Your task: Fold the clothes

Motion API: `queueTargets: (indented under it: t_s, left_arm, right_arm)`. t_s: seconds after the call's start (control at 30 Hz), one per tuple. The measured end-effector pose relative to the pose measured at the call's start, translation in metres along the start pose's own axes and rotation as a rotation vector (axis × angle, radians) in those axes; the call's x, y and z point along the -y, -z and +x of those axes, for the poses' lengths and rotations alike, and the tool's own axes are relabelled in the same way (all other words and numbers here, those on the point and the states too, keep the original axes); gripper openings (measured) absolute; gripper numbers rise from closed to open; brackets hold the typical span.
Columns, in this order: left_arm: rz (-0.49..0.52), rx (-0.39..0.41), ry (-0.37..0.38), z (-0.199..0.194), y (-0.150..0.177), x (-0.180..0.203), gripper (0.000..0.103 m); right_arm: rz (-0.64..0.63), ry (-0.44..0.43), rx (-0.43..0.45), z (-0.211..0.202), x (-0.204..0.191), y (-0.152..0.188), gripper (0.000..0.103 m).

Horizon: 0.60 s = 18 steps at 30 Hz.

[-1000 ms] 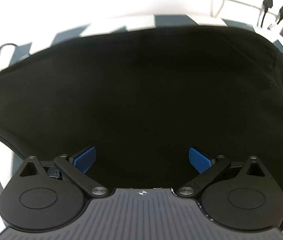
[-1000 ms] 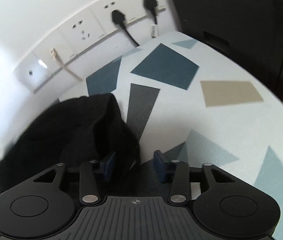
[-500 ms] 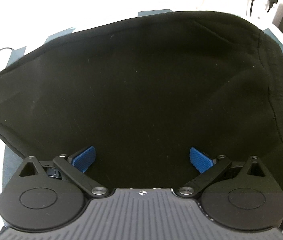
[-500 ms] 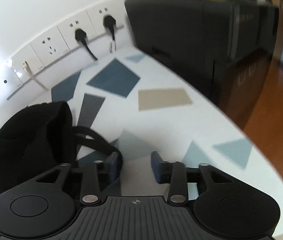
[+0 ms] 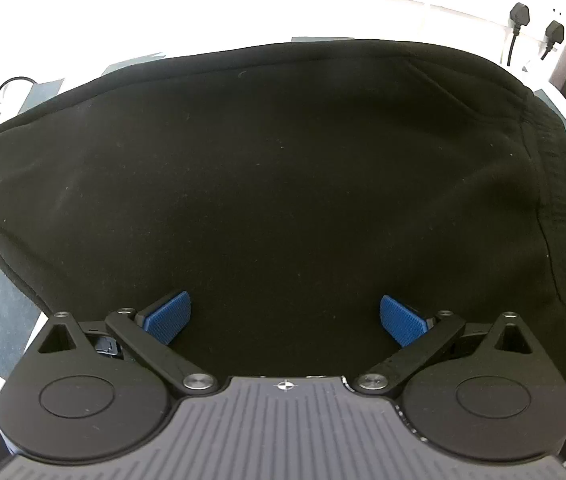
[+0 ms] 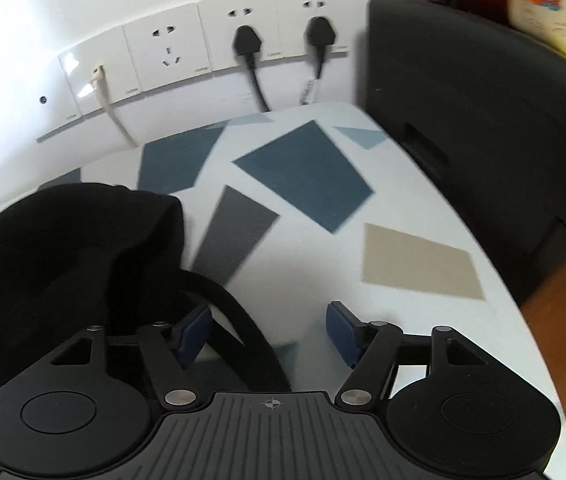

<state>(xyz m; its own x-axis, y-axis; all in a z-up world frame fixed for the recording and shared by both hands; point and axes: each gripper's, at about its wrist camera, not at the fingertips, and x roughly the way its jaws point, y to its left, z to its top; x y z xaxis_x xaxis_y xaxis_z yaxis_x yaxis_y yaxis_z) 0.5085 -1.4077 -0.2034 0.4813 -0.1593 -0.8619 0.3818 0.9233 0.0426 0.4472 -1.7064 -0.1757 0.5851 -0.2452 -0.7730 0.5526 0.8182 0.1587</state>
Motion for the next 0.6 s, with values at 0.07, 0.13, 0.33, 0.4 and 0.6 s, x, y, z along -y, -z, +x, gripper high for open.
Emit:
queueTargets:
  t_s: [0.07,0.13,0.33,0.4,0.6]
  left_arm:
    - [0.000,0.003,0.007,0.002,-0.001,0.000,0.103]
    - [-0.004,0.012,0.000,0.001,-0.003,0.006,0.103]
    - [-0.006,0.020,-0.019,0.003,-0.009,0.016,0.103]
    - [-0.006,0.012,-0.018,0.004,-0.011,0.016,0.103]
    - [-0.006,0.021,-0.004,0.006,-0.013,0.013,0.103]
  right_arm:
    - [-0.065,-0.012,-0.018,0.002,-0.007,-0.003,0.062]
    - [-0.126,-0.015,-0.017,0.001,-0.012,0.002,0.062]
    - [-0.236,-0.015,0.011,-0.010,-0.012,0.015,0.039]
    - [-0.188,0.012,0.013,-0.015,-0.003,0.013,0.015]
    - [0.023,0.091,0.020,-0.030,0.035,0.015,0.003]
